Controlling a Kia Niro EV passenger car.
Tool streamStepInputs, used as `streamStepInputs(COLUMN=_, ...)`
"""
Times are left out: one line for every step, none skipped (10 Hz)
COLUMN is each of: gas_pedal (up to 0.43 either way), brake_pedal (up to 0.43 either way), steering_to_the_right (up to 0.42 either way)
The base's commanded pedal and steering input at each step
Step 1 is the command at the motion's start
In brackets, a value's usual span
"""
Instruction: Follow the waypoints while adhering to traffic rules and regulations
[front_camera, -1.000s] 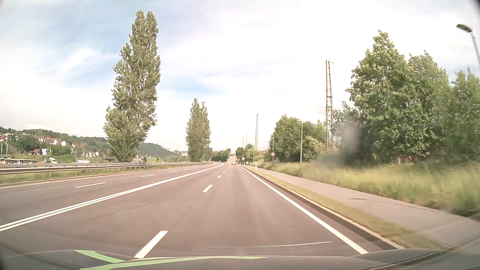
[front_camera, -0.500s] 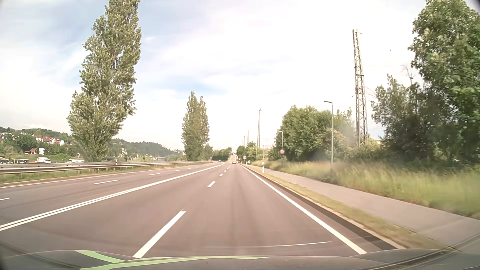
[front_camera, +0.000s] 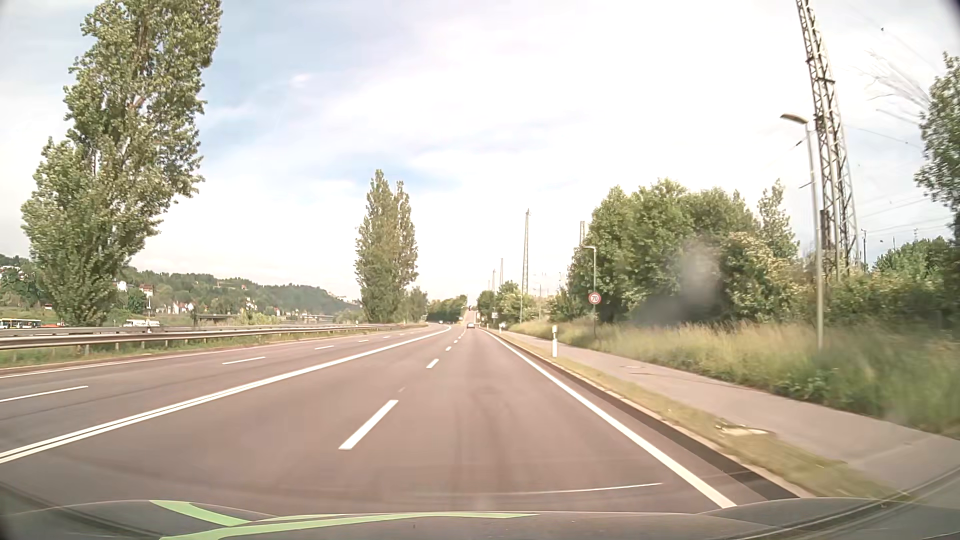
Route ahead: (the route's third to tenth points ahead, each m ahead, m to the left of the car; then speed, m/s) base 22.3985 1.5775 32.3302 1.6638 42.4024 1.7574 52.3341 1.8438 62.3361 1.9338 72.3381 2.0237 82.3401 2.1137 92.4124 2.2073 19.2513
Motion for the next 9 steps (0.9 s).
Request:
streamStepInputs(gas_pedal=0.079, brake_pedal=0.000, steering_to_the_right=-0.002)
streamStepInputs(gas_pedal=0.079, brake_pedal=0.000, steering_to_the_right=-0.001)
streamStepInputs(gas_pedal=0.079, brake_pedal=0.000, steering_to_the_right=-0.001)
streamStepInputs(gas_pedal=0.079, brake_pedal=0.000, steering_to_the_right=0.000)
streamStepInputs(gas_pedal=0.079, brake_pedal=0.000, steering_to_the_right=0.000)
streamStepInputs(gas_pedal=0.079, brake_pedal=0.000, steering_to_the_right=0.001)
streamStepInputs(gas_pedal=0.079, brake_pedal=0.000, steering_to_the_right=0.002)
streamStepInputs(gas_pedal=0.079, brake_pedal=0.000, steering_to_the_right=0.003)
streamStepInputs(gas_pedal=0.079, brake_pedal=0.000, steering_to_the_right=0.003)
